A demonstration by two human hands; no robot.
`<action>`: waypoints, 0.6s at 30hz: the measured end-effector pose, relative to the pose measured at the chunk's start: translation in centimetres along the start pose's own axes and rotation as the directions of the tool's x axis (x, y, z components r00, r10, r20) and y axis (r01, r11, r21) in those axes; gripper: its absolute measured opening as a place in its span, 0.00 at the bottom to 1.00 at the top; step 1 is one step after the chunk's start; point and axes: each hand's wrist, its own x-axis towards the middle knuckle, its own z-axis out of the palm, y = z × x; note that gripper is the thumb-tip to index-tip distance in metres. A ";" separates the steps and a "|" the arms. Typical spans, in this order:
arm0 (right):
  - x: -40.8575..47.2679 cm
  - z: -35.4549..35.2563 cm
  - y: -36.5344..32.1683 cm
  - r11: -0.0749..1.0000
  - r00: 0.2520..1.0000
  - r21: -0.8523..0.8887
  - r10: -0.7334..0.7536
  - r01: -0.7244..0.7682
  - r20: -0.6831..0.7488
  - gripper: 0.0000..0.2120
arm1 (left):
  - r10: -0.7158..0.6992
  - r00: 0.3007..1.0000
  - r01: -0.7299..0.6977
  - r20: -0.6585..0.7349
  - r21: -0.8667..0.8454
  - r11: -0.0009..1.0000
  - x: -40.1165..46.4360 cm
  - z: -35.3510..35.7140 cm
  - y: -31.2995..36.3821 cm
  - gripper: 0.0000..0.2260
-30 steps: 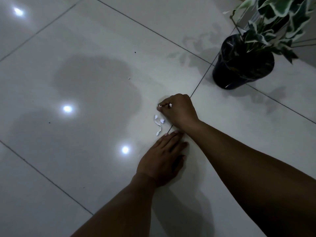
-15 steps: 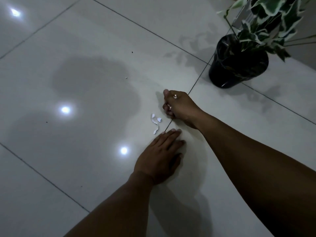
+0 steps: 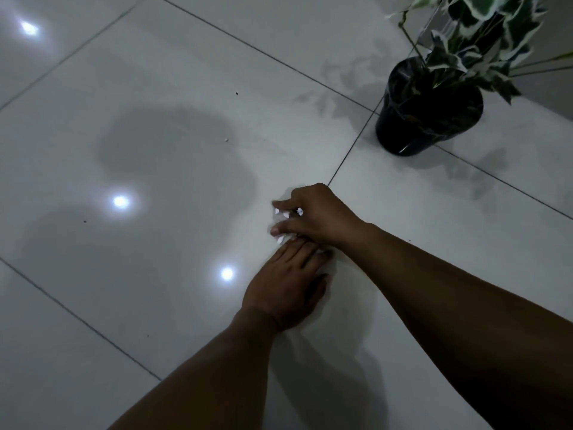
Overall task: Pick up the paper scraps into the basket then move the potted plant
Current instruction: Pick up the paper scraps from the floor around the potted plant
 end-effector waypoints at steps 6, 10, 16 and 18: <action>-0.9 0.9 0.6 0.997 0.989 0.001 -0.070 0.071 -0.131 0.10 | 0.004 1.000 -0.003 -0.010 0.009 1.000 0.0 -0.2 0.1 0.21; -0.7 0.7 0.4 0.996 0.960 0.091 0.022 0.004 -0.280 0.10 | 0.003 1.000 -0.003 0.007 0.037 0.999 0.0 -0.2 0.0 0.22; 0.5 -1.4 0.6 0.813 0.891 0.563 0.359 -0.152 -0.277 0.10 | 0.009 1.000 -0.009 0.016 0.005 1.000 0.0 0.1 -0.3 0.22; 0.5 -1.8 0.6 0.686 0.898 0.711 0.398 -0.156 -0.187 0.11 | 0.016 1.000 -0.016 0.015 0.001 1.000 0.0 0.2 -0.4 0.22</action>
